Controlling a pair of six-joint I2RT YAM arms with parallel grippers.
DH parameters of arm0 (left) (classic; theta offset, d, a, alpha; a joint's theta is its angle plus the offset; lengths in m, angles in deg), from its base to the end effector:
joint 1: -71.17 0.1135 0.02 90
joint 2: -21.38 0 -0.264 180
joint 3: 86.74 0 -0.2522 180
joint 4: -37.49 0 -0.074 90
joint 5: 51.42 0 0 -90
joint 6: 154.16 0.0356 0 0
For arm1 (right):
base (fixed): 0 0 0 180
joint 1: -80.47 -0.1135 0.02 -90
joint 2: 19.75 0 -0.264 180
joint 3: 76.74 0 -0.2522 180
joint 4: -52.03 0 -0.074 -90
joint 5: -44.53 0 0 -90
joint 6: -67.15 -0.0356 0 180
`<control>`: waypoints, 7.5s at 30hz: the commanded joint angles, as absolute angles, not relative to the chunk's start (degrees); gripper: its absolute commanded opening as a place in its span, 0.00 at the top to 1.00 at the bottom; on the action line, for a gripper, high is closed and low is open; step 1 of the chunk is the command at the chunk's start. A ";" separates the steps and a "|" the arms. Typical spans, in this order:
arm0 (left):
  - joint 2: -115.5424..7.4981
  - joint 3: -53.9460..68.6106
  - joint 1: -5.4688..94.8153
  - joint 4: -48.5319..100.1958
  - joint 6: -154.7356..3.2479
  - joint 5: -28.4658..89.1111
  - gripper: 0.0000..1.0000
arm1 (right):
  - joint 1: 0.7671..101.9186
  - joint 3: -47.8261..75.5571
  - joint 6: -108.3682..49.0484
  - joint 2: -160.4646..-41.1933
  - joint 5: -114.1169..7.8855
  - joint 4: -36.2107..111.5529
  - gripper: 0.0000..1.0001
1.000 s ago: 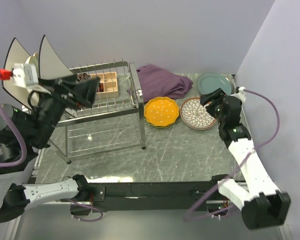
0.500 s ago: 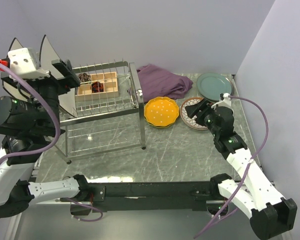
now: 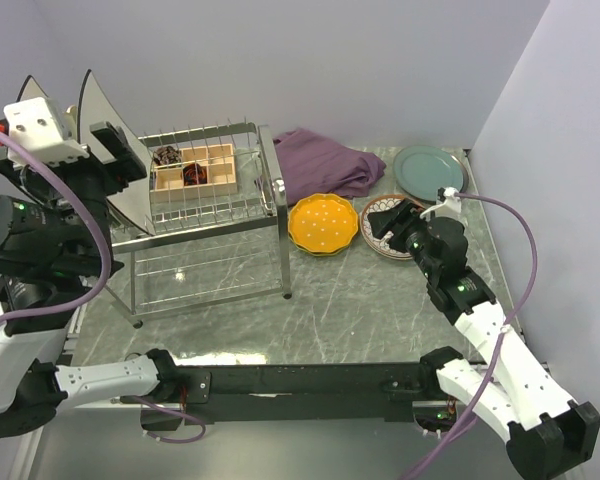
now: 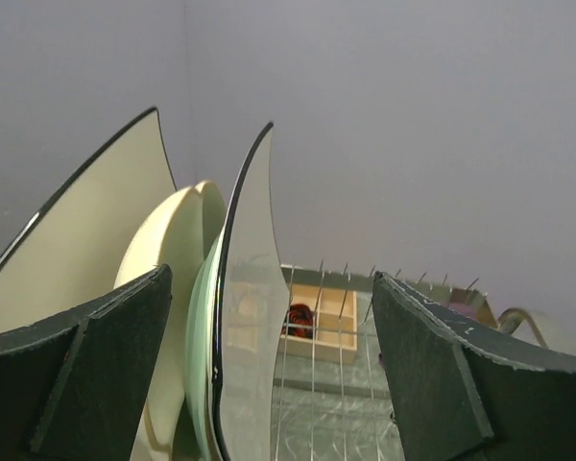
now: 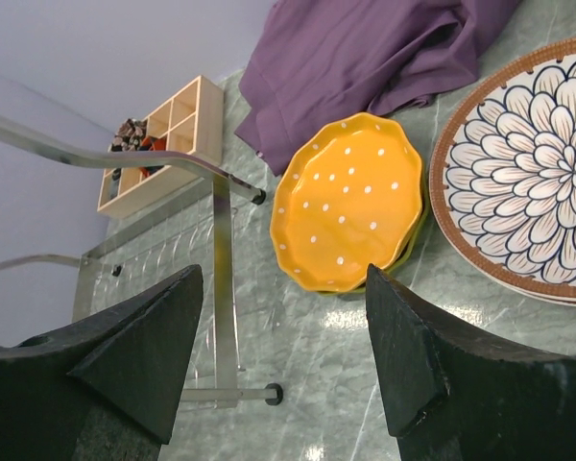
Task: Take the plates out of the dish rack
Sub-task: Unload the plate from the dish rack.
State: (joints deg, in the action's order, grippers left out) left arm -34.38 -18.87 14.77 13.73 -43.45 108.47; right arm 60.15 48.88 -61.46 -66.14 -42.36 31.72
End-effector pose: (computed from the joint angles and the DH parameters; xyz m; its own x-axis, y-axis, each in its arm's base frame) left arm 0.0742 -0.0513 0.5882 0.2254 -0.1196 -0.9669 -0.2470 0.9530 -0.1755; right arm 0.1832 0.0658 0.3163 -0.3417 0.5379 -0.7706 -0.1073 0.7923 0.6006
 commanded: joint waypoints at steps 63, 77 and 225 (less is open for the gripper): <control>-33.37 -5.75 14.75 18.54 -42.72 116.28 0.55 | 58.85 49.69 -58.70 -61.23 -40.38 33.52 0.23; -33.28 -3.73 15.01 20.30 -41.66 115.05 0.59 | 58.85 49.69 -58.53 -61.06 -40.20 33.43 0.23; -43.83 -21.74 14.40 43.41 -6.78 114.34 0.99 | 58.94 49.77 -57.56 -59.74 -38.53 33.78 0.22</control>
